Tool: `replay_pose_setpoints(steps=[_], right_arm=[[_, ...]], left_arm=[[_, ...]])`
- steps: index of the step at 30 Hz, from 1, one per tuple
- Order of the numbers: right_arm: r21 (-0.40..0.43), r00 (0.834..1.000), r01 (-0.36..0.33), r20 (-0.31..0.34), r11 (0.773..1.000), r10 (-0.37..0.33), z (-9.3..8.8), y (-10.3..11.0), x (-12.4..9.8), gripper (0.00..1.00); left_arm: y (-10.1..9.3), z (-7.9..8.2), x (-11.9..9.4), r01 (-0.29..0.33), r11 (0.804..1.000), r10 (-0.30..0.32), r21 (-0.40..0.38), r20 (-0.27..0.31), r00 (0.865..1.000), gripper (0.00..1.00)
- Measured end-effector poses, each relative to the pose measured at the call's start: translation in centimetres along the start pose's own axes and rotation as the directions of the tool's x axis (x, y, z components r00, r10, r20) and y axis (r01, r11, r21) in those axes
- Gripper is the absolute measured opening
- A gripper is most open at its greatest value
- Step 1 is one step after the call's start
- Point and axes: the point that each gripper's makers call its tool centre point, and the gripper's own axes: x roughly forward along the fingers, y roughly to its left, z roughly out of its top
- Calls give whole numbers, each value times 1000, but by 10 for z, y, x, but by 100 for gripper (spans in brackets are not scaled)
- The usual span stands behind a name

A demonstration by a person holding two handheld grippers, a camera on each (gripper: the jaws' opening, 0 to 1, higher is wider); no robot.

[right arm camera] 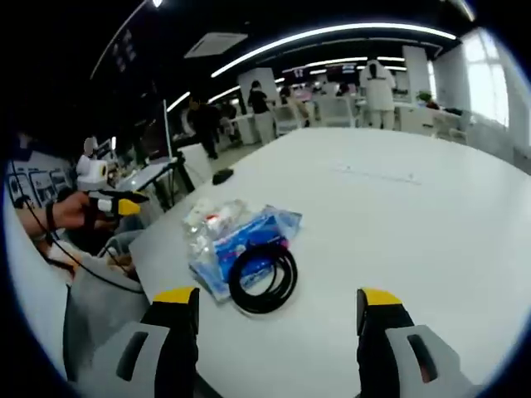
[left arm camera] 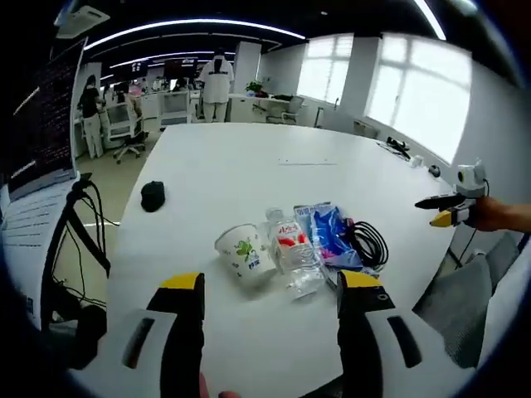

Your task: Arrange the tabletop items into an orderly group along one side of the table until the central work area is clear of visible clutter.

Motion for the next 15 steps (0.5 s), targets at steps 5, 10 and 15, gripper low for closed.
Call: replay_pose_setpoints(steps=[5, 10, 15], right_arm=[[-5, 1000, -5, -7, 1000, 5, -2, 2, 1, 79], [-7, 1000, -8, -14, 1000, 8, -3, 5, 1, 79], [-3, 1000, -3, -14, 1000, 2, -5, 7, -2, 79]], left_arm=[[-1, 1, 0, 2, 1000, -2, 1, 1, 1000, 63], [-3, 0, -1, 4, 1000, -4, -3, 3, 1000, 63], [-5, -1, -1, 6, 1000, -6, -2, 0, 1000, 63]])
